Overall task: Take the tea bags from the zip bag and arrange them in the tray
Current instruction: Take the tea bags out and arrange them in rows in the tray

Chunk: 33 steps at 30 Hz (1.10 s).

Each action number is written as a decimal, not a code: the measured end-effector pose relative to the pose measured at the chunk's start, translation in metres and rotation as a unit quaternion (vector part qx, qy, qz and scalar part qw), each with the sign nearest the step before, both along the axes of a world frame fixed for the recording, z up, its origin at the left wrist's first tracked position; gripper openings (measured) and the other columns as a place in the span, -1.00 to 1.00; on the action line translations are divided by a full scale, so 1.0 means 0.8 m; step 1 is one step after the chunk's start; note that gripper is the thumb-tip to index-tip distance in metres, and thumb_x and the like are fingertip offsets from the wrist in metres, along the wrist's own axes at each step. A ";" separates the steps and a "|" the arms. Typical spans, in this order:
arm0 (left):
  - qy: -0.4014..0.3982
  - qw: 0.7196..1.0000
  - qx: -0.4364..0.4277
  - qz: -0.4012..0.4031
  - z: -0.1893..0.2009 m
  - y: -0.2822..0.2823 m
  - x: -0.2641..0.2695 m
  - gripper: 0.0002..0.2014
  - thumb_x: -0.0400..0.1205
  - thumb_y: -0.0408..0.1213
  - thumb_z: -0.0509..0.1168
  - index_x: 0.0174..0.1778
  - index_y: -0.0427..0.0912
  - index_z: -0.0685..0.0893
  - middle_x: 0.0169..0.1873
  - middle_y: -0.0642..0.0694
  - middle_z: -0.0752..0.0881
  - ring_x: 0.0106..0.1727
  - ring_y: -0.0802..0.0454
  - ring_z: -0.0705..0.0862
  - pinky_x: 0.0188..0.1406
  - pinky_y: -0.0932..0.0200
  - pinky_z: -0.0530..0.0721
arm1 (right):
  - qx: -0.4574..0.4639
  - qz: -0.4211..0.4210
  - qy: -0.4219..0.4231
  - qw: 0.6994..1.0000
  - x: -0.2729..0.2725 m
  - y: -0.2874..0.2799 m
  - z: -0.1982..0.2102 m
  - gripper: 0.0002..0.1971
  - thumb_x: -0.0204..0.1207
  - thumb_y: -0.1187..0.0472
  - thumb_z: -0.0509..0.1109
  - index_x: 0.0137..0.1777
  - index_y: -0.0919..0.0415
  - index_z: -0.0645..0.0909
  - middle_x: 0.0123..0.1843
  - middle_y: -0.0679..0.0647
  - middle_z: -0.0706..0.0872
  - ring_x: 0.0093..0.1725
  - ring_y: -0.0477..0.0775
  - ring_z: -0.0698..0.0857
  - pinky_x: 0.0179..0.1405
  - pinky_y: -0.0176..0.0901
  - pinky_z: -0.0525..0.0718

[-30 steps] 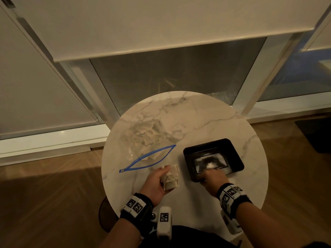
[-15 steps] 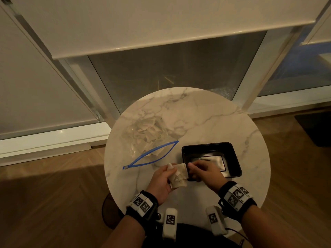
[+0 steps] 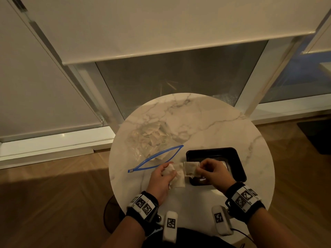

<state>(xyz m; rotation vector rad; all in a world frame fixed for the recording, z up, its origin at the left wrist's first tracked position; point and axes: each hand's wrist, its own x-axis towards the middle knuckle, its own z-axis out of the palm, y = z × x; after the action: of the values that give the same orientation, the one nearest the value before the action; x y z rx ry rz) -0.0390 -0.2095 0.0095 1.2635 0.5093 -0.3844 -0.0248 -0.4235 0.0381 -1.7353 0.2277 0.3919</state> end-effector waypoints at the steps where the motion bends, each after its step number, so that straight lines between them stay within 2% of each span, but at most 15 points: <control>1: -0.001 1.000 0.007 0.008 -0.001 0.005 0.000 -0.68 0.63 -0.51 0.40 0.24 -0.09 0.73 0.19 -0.29 0.77 0.20 -0.22 0.77 0.21 -0.23 0.75 | -0.008 -0.002 -0.003 1.000 0.002 -0.003 -0.001 -0.91 0.50 0.40 0.50 -0.16 0.29 0.63 -0.27 0.21 0.74 -0.31 0.08 0.72 -0.45 -0.23 0.67; 3: -0.003 1.000 0.006 0.024 -0.002 0.013 -0.001 -0.69 0.64 -0.52 0.37 0.22 -0.08 0.72 0.16 -0.26 0.78 0.19 -0.21 0.77 0.18 -0.17 0.76 | -0.036 -0.014 -0.011 0.999 0.008 -0.010 -0.006 -0.90 0.50 0.45 0.47 -0.08 0.29 0.64 -0.26 0.16 0.75 -0.32 0.04 0.71 -0.48 -0.38 0.62; 5: 0.000 0.999 0.000 0.038 0.000 0.018 -0.001 -0.70 0.65 -0.54 0.35 0.20 -0.09 0.71 0.12 -0.24 0.80 0.16 -0.19 0.78 0.13 -0.10 0.77 | -0.081 -0.030 -0.015 0.996 0.017 -0.017 -0.018 -0.87 0.50 0.45 0.47 -0.04 0.25 0.67 -0.22 0.14 0.78 -0.25 0.08 0.75 -0.37 -0.38 0.67; 8: -0.003 0.999 -0.016 0.051 0.003 0.022 -0.003 -0.72 0.65 -0.56 0.34 0.20 -0.17 0.71 0.08 -0.25 0.81 0.10 -0.15 0.79 0.02 -0.03 0.77 | -0.133 -0.031 -0.003 0.991 0.036 -0.025 -0.046 -0.86 0.47 0.42 0.52 -0.12 0.17 0.71 -0.17 0.15 0.81 -0.12 0.16 0.79 0.02 -0.01 0.76; 9: -0.006 0.998 -0.015 0.053 0.003 0.024 -0.004 -0.72 0.65 -0.57 0.34 0.20 -0.18 0.71 0.06 -0.25 0.81 0.06 -0.13 0.79 -0.05 0.02 0.78 | -0.144 -0.023 0.008 0.989 0.042 -0.024 -0.053 -0.83 0.46 0.42 0.53 -0.16 0.12 0.69 -0.17 0.14 0.81 -0.15 0.12 0.78 0.02 0.01 0.75; 10: -0.009 0.998 -0.012 0.053 0.004 0.026 -0.005 -0.73 0.65 -0.57 0.33 0.19 -0.18 0.72 0.03 -0.24 0.82 0.03 -0.10 0.80 -0.11 0.06 0.77 | -0.150 -0.019 0.018 0.988 0.048 -0.023 -0.060 -0.81 0.46 0.41 0.53 -0.18 0.09 0.68 -0.16 0.15 0.81 -0.21 0.06 0.75 -0.07 -0.06 0.74; 13: -0.006 0.998 -0.010 0.056 0.001 0.033 -0.008 -0.71 0.65 -0.56 0.33 0.24 -0.20 0.71 0.08 -0.27 0.81 0.06 -0.13 0.80 -0.14 0.08 0.77 | -0.169 -0.002 0.044 0.985 0.066 -0.017 -0.070 -0.88 0.52 0.42 0.47 -0.14 0.19 0.67 -0.24 0.08 0.73 -0.35 -0.11 0.62 -0.43 -0.46 0.58; 14: -0.006 0.998 -0.007 0.056 0.000 0.036 -0.009 -0.70 0.66 -0.55 0.34 0.28 -0.21 0.70 0.12 -0.29 0.80 0.11 -0.18 0.79 -0.11 0.04 0.78 | -0.178 0.003 0.052 0.983 0.072 -0.015 -0.073 -0.91 0.53 0.41 0.47 -0.10 0.22 0.69 -0.25 0.06 0.71 -0.35 -0.12 0.61 -0.42 -0.47 0.58; 15: -0.007 0.998 -0.004 0.057 -0.001 0.039 -0.011 -0.69 0.66 -0.53 0.34 0.30 -0.22 0.69 0.15 -0.31 0.79 0.16 -0.23 0.78 -0.07 0.00 0.79 | -0.187 0.010 0.061 0.980 0.080 -0.015 -0.080 -0.91 0.53 0.41 0.46 -0.10 0.21 0.70 -0.23 0.08 0.72 -0.33 -0.09 0.62 -0.32 -0.39 0.63; 17: -0.007 0.998 0.000 0.058 -0.005 0.044 -0.015 -0.70 0.66 -0.52 0.34 0.31 -0.26 0.67 0.17 -0.34 0.78 0.21 -0.30 0.75 0.00 -0.08 0.80 | -0.199 0.008 0.069 0.977 0.097 -0.015 -0.097 -0.83 0.53 0.41 0.46 -0.17 0.12 0.70 -0.14 0.16 0.77 -0.24 0.03 0.68 -0.08 -0.11 0.71; 19: -0.009 0.998 0.005 0.063 -0.006 0.049 -0.018 -0.72 0.67 -0.52 0.32 0.29 -0.31 0.67 0.14 -0.35 0.78 0.17 -0.29 0.76 0.00 -0.11 0.81 | -0.208 -0.001 0.081 0.975 0.108 -0.014 -0.108 -0.78 0.53 0.41 0.45 -0.20 0.05 0.72 -0.09 0.17 0.79 -0.13 0.11 0.73 0.05 -0.01 0.74; 21: -0.006 0.997 0.000 0.072 -0.009 0.052 -0.021 -0.73 0.67 -0.54 0.31 0.29 -0.34 0.67 0.13 -0.35 0.79 0.10 -0.24 0.78 -0.09 -0.06 0.82 | -0.201 -0.012 0.091 0.975 0.116 -0.015 -0.118 -0.83 0.53 0.39 0.46 -0.14 0.09 0.75 -0.10 0.16 0.79 -0.06 0.16 0.76 0.11 0.04 0.75; 24: -0.005 0.997 -0.013 0.080 -0.011 0.056 -0.022 -0.73 0.67 -0.55 0.30 0.29 -0.33 0.66 0.12 -0.34 0.80 0.05 -0.17 0.79 -0.18 0.03 0.79 | -0.196 -0.025 0.103 0.975 0.121 -0.015 -0.128 -0.89 0.52 0.36 0.49 -0.01 0.18 0.79 -0.13 0.11 0.78 -0.07 0.15 0.76 0.13 0.02 0.75; 29: -0.005 0.997 -0.028 0.075 -0.009 0.055 -0.020 -0.74 0.69 -0.54 0.29 0.29 -0.34 0.66 0.13 -0.36 0.79 0.06 -0.20 0.79 -0.19 0.06 0.79 | -0.209 -0.031 0.100 0.972 0.123 -0.016 -0.135 -0.78 0.49 0.24 0.54 0.13 0.21 0.78 -0.09 0.08 0.78 -0.01 0.13 0.77 0.14 -0.07 0.71; 33: -0.001 0.998 -0.017 0.061 -0.013 0.055 -0.017 -0.72 0.69 -0.51 0.29 0.33 -0.33 0.65 0.14 -0.31 0.80 0.18 -0.27 0.77 -0.04 -0.01 0.80 | -0.214 -0.037 0.112 0.970 0.125 -0.017 -0.136 -0.74 0.50 0.21 0.54 0.16 0.22 0.77 -0.09 0.07 0.75 -0.02 0.12 0.75 0.13 -0.09 0.70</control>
<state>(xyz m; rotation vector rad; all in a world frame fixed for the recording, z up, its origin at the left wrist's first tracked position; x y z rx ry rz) -0.0527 -0.1655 -0.0007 1.1927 0.5736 -0.2878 0.0754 -0.4373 -0.0703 -2.0965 0.5739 0.5118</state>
